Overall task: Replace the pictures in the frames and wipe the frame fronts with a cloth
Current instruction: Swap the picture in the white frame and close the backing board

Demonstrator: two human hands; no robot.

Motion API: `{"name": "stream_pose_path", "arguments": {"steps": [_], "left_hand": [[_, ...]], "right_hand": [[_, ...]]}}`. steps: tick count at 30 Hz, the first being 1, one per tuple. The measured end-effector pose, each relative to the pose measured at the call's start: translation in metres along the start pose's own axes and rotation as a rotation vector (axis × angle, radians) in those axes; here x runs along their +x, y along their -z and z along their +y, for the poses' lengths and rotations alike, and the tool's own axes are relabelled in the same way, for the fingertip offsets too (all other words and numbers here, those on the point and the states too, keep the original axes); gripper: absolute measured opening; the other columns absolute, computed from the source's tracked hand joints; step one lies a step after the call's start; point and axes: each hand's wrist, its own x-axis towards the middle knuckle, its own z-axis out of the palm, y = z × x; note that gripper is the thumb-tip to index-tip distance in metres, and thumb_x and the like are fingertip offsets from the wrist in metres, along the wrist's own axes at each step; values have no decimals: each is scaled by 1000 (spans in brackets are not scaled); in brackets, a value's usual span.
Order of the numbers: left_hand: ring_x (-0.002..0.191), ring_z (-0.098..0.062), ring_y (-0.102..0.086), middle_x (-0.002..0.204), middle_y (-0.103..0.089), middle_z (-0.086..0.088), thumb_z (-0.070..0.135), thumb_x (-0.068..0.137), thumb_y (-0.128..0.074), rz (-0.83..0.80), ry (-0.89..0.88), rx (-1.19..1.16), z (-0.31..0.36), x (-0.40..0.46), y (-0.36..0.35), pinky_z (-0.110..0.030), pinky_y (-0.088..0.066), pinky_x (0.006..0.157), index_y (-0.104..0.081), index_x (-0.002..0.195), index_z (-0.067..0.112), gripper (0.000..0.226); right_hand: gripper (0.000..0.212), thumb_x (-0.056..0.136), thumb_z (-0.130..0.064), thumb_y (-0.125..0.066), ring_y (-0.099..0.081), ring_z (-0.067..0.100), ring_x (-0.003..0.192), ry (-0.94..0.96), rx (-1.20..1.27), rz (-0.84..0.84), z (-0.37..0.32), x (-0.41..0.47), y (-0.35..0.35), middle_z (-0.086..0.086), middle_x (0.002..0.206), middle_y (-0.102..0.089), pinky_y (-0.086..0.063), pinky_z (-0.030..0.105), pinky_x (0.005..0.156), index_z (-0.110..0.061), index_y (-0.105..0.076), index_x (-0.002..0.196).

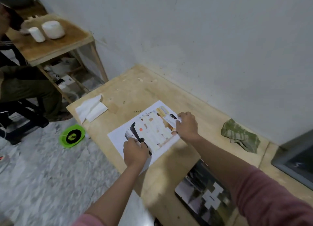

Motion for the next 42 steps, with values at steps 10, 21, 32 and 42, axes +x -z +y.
{"name": "stream_pose_path", "arguments": {"steps": [10, 21, 32, 42], "left_hand": [[111, -32, -50, 121, -43, -12, 39, 81, -64, -343, -6, 153, -7, -119, -15, -39, -49, 87, -52, 111, 8, 45], [116, -29, -33, 126, -27, -9, 51, 69, -74, -311, -44, 426, -10, -198, -50, -38, -35, 94, -42, 117, 13, 70], [68, -20, -50, 78, -49, -4, 15, 61, -77, -391, 112, 306, 11, -196, -58, -26, -35, 53, -44, 74, 11, 35], [61, -21, -42, 65, -47, -5, 13, 91, -57, -47, 126, -347, -3, -228, -66, -28, -34, 56, -49, 73, 5, 21]], "right_hand": [[37, 87, -21, -52, -48, 30, 118, -186, -112, -50, 68, -114, 67, 9, 126, -53, -37, 39, 95, -13, -56, 123], [59, 75, -52, -69, -45, 31, 110, -209, -403, -262, 130, -179, 95, 11, 118, -44, -41, 40, 88, -13, -44, 113], [71, 52, -46, -88, -52, 23, 88, -221, -146, -308, 153, -169, 102, 3, 96, -48, -40, 32, 63, -14, -42, 95], [18, 88, -13, -55, -52, 20, 67, -261, 318, -94, 168, -200, 119, 3, 72, -53, -37, 25, 51, -14, -52, 71]]}}
